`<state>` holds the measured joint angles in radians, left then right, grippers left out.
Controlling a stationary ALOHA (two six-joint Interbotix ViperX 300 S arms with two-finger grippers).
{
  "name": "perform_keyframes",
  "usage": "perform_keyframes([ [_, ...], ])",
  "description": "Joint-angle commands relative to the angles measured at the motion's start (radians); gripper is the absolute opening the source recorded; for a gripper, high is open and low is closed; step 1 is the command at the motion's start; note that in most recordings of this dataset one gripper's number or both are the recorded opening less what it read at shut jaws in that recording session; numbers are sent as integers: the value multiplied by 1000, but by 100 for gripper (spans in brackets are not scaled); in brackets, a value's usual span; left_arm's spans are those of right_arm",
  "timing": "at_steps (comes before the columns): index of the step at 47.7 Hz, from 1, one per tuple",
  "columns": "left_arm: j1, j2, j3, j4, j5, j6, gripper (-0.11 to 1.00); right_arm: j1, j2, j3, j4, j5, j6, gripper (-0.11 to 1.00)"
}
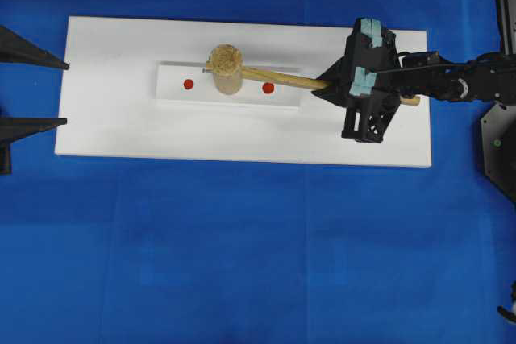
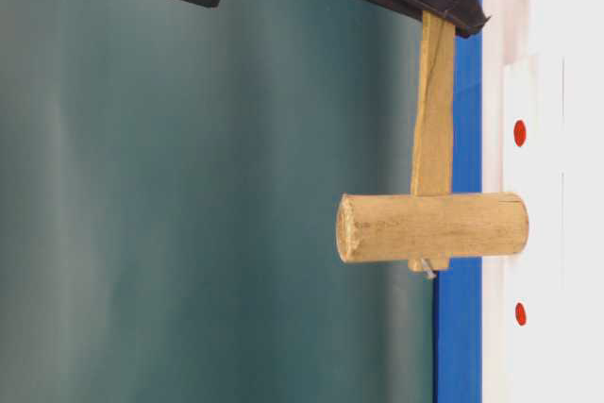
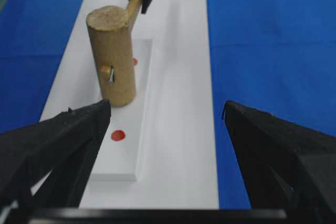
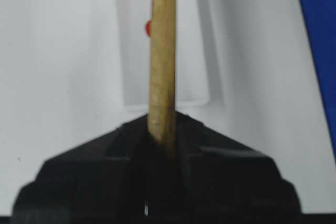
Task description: Hit the mark with a hammer.
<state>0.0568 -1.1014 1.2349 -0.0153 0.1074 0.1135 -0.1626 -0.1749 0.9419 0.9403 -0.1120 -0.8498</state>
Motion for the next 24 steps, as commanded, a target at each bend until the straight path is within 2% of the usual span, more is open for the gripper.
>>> perform_keyframes([
  [1,3,6,-9,0,-8,0,90,3,-38,-11,0,-9,-2,3],
  [12,3,6,-9,-2,-6,0,90,3,-190,6,-6,-6,-8,3],
  [24,3,6,-9,0,-3,0,90,2,-413,106,-18,-5,-3,2],
])
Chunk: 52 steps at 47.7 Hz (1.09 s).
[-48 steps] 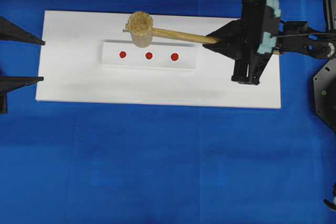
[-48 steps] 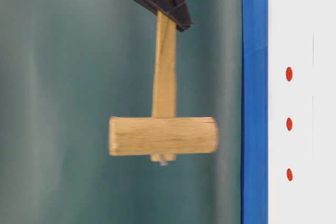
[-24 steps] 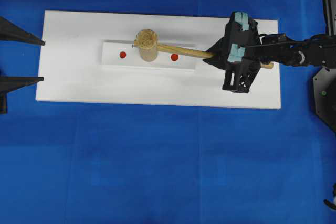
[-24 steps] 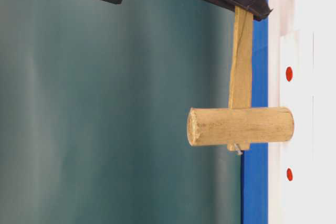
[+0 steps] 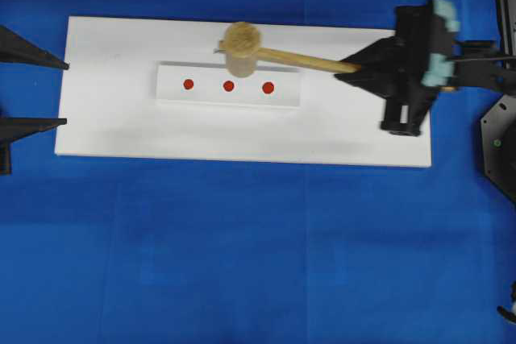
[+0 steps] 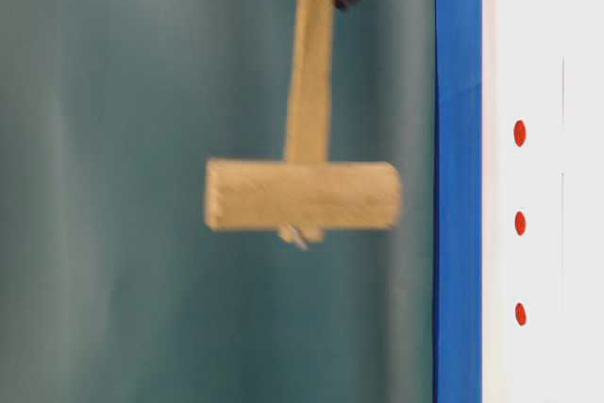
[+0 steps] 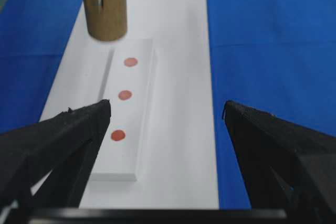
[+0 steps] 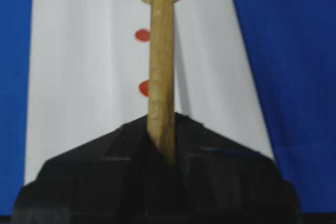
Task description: Hit the mark with a hammer.
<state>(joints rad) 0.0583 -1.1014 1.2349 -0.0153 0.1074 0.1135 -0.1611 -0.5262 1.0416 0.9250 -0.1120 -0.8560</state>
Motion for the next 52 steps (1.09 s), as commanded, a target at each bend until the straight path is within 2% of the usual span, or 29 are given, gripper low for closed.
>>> perform_keyframes([
  [1,2,6,-9,0,-3,0,90,2,-74,12,-3,-5,3,2],
  [8,2,5,-9,0,-5,0,90,0,-114,35,-3,-5,3,2],
  [18,2,3,-11,0,-6,0,90,2,-66,37,-2,-5,2,2],
  [25,2,3,-9,0,-6,0,90,0,57,71,6,-3,12,2],
  [29,2,3,-11,-2,-8,0,90,2,155,80,31,3,14,2],
  [33,2,3,-12,-2,-9,-2,90,2,193,71,46,11,12,2],
  [44,2,2,-11,0,-9,0,90,0,149,61,41,-3,2,2],
  [52,2,2,-11,0,-8,0,90,2,48,46,40,11,0,2],
])
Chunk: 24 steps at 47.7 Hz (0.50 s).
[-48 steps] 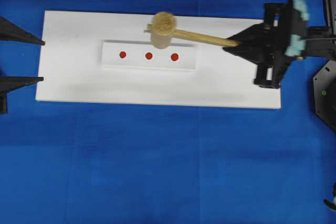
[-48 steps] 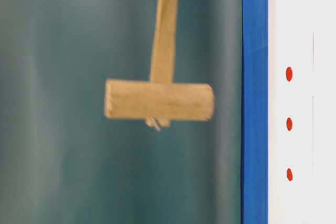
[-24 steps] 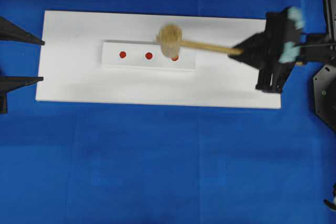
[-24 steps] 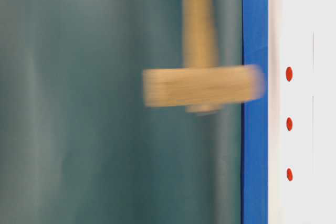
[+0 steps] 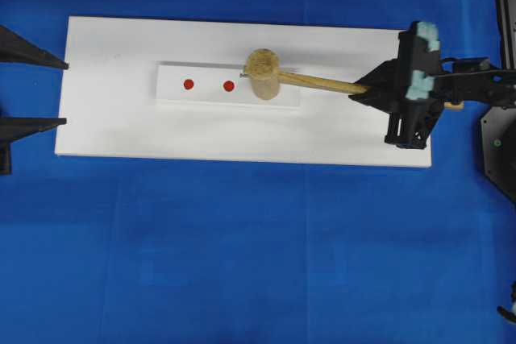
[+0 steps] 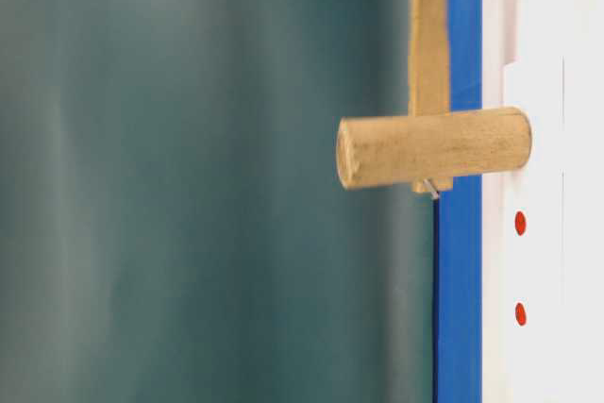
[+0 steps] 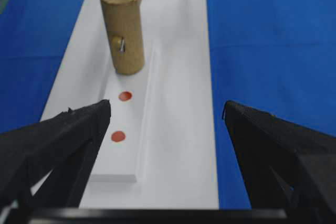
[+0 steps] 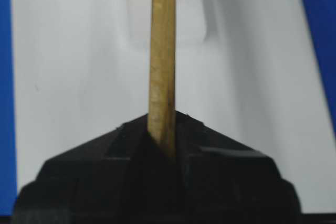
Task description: Hit the mark with a hammer.
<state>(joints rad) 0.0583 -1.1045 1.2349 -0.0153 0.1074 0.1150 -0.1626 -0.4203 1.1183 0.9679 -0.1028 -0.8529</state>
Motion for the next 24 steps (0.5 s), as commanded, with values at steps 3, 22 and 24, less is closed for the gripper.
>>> perform_keyframes([
  [3,2,5,-11,0,-8,-2,90,3,-101,-35,-6,8,-6,2],
  [22,2,5,-11,0,-5,-2,90,3,-167,-49,-20,31,-14,2],
  [24,2,5,-11,-2,-5,-3,90,3,-163,-54,-21,32,-14,2],
])
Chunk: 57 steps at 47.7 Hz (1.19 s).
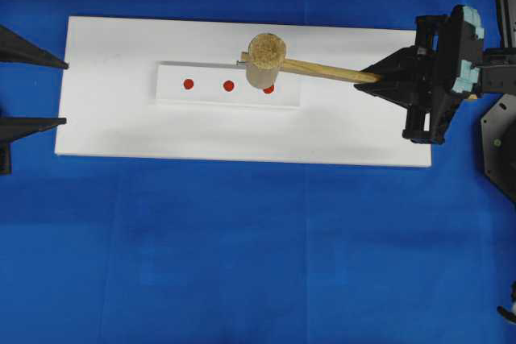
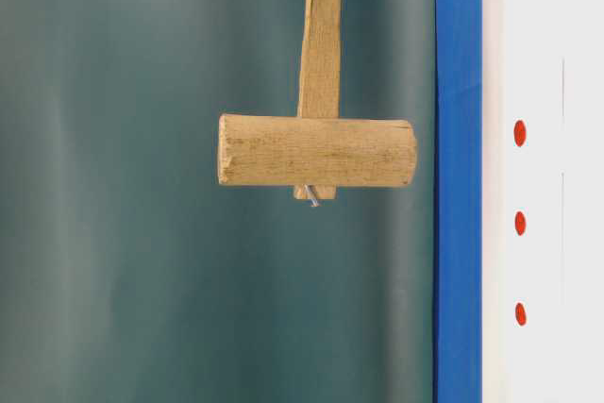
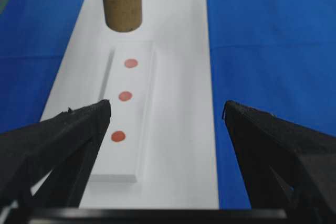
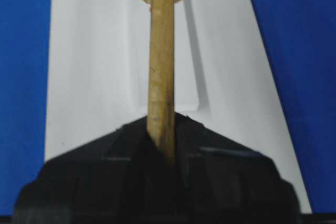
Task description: Hit the mark with a hammer.
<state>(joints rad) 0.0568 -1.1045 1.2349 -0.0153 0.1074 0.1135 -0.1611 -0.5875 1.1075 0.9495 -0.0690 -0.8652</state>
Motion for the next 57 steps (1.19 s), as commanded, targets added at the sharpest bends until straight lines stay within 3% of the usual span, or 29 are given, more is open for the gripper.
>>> perform_keyframes([
  [1,3,5,-11,0,-5,0,90,2,11,-49,-3,0,-2,2],
  [37,3,12,-6,0,2,-2,90,101,350,-371,-25,8,-6,2],
  [57,3,58,0,-2,-52,-3,90,101,379,-400,-31,8,-6,2],
])
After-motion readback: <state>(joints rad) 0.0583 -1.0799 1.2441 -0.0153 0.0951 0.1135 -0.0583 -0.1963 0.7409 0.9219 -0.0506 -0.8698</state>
